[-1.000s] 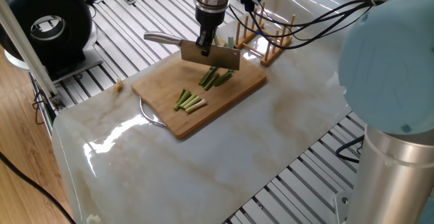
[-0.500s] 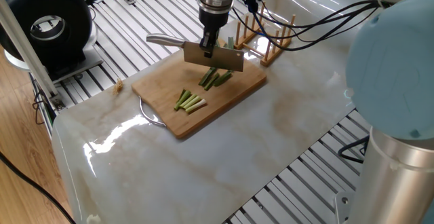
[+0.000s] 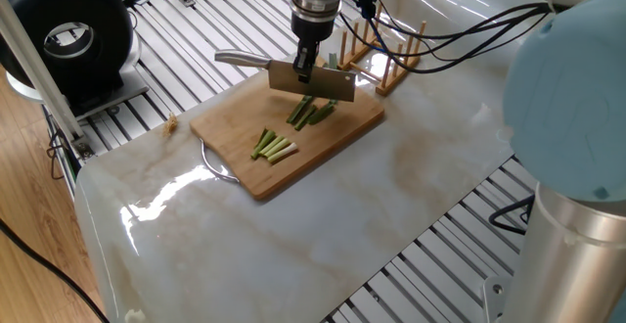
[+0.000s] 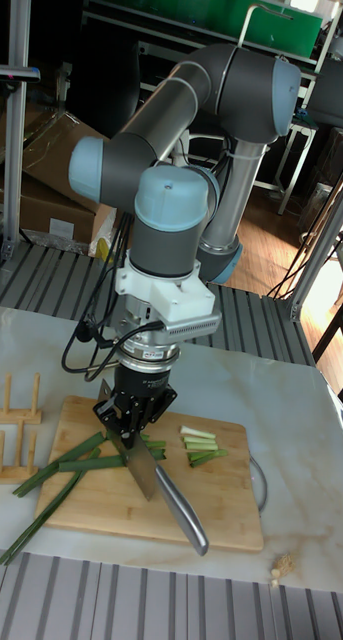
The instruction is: Chop the green garlic
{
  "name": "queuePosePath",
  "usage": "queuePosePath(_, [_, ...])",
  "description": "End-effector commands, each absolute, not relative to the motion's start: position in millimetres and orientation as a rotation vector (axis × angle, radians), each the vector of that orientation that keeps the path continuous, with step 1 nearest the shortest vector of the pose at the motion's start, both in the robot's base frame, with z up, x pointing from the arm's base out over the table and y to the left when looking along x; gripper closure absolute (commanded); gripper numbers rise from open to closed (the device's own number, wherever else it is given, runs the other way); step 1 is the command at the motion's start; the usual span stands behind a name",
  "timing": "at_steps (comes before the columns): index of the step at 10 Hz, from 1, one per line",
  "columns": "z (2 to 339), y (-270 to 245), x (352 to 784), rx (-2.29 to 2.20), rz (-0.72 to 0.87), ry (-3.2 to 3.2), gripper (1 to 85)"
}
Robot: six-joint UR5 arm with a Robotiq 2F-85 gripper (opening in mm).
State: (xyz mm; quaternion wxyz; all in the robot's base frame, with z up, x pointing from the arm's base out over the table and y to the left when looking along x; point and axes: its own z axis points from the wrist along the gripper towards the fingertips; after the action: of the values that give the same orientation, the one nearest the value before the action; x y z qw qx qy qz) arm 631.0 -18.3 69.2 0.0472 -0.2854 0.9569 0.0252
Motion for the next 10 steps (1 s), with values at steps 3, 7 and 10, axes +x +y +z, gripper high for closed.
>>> queuePosePath(3, [65.0,-11.1,625.5,-0.848,0.148,2.936,84.3])
queuePosePath(7, [59.4,-15.4,635.4,-0.867,0.106,2.911,84.3])
queuePosePath(10, [58.2,-15.4,638.9,-0.868,0.103,2.901,84.3])
